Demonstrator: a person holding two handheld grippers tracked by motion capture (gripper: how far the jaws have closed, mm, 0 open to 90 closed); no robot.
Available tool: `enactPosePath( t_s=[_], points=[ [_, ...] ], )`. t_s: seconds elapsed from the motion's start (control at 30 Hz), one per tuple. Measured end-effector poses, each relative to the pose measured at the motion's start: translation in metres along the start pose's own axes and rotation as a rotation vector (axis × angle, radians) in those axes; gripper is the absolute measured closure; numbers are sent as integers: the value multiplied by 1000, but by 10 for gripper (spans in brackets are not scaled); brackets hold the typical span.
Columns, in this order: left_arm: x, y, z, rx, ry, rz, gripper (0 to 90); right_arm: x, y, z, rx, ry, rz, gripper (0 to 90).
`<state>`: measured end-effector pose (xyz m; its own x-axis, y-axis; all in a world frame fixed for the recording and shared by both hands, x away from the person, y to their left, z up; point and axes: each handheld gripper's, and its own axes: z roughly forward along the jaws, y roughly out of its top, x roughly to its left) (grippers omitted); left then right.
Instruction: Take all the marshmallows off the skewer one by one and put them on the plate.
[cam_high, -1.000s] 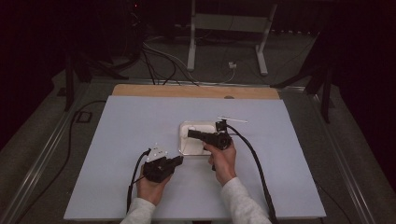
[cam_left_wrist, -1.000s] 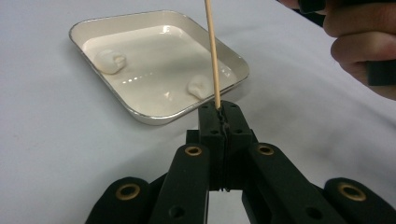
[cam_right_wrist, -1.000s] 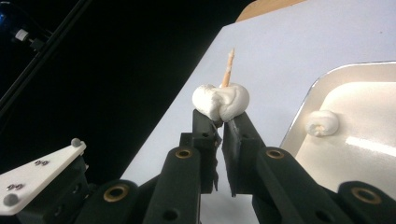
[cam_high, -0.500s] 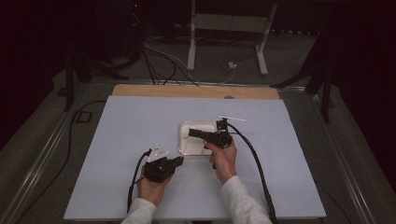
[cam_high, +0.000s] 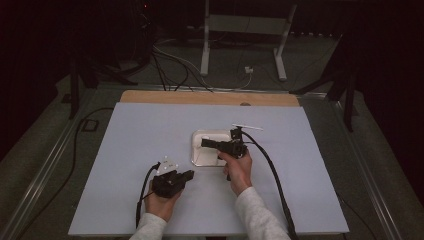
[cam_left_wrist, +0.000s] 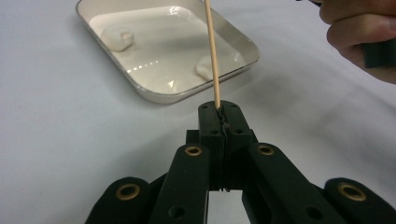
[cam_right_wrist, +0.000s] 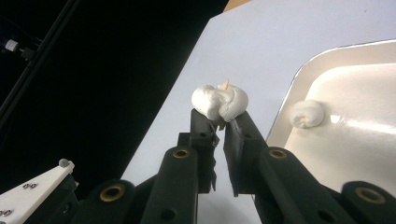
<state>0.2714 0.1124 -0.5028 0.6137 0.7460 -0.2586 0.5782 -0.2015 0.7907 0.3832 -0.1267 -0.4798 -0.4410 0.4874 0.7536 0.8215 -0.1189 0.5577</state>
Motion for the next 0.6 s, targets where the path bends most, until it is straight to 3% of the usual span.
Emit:
enactPosePath(
  t_s=[0.17,0.6],
  points=[
    [2,-4,-3,7,3,-17,900,-1,-3,4,9,-8,15,812],
    [0,-11,-2,31,7,-14,900,-6,-5,6,19,-33,41,803]
  ],
)
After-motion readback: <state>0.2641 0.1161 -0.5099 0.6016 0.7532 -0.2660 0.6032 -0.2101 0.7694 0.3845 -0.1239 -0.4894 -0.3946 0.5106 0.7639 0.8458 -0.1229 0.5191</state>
